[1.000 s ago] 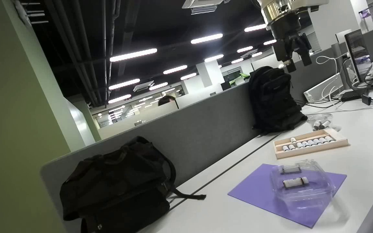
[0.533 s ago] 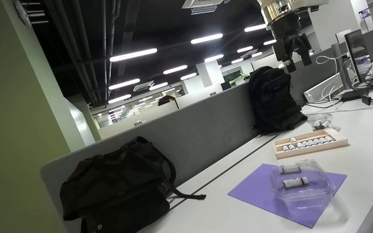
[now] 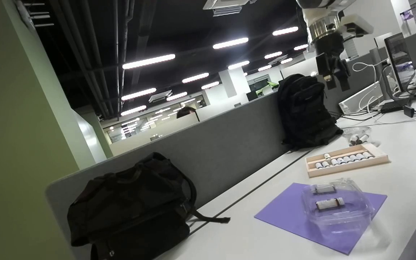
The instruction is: Open the box
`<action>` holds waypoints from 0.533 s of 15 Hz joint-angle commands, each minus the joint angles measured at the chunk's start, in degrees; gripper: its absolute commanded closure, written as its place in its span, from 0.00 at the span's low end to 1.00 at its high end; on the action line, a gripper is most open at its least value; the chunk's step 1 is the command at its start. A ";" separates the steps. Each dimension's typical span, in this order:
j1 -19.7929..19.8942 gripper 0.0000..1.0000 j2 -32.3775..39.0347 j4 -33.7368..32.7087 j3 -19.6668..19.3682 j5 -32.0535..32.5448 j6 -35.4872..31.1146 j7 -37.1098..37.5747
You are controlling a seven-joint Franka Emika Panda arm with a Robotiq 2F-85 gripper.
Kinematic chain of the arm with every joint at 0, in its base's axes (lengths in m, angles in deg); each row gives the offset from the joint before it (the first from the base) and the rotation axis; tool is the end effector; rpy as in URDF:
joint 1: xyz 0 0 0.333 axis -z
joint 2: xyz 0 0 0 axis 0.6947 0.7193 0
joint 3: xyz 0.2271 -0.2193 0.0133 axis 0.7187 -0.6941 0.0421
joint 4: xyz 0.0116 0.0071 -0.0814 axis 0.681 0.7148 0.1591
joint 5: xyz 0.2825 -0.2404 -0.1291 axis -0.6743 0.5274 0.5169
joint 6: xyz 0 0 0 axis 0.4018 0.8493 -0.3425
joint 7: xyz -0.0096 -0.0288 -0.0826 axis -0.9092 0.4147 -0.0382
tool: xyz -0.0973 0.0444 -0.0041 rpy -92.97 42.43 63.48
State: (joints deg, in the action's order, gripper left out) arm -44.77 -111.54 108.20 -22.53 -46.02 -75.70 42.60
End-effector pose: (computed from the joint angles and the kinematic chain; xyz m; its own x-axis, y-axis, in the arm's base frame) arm 0.3936 -0.0750 0.4274 0.9877 0.1555 -0.0155 0.1435 -0.9418 -0.3040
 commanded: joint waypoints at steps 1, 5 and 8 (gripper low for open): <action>-0.19 0.00 12.14 -6.33 -3.61 -5.38 3.52 -9.79; 2.49 0.00 24.30 -10.99 -1.49 -8.18 6.08 -12.46; 4.25 0.00 30.39 -12.70 1.53 -6.77 5.19 -10.35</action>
State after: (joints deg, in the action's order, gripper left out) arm -42.59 -87.28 99.61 -23.88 -53.39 -71.88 30.29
